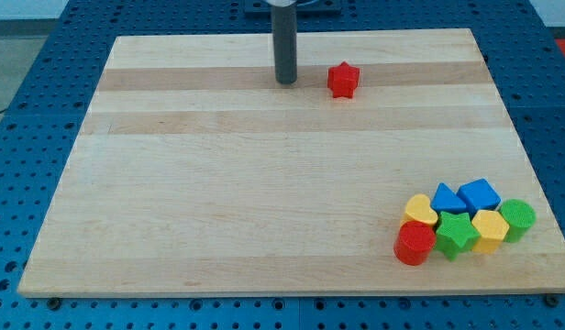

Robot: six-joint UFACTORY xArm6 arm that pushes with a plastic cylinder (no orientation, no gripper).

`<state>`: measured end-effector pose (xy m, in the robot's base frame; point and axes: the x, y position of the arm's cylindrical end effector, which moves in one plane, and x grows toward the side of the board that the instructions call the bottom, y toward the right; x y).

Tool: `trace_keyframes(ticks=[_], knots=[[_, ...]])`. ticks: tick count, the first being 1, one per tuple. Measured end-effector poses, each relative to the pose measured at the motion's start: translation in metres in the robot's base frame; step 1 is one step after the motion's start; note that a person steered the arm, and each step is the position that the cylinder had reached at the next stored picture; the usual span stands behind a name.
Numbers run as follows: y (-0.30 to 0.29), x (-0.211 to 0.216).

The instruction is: Move the red star towards the top of the heart

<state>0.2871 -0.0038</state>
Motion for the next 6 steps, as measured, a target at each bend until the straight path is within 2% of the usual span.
trace_keyframes(ticks=[1, 4, 6], knots=[[0.035, -0.003], [0.126, 0.047], [0.126, 0.102]])
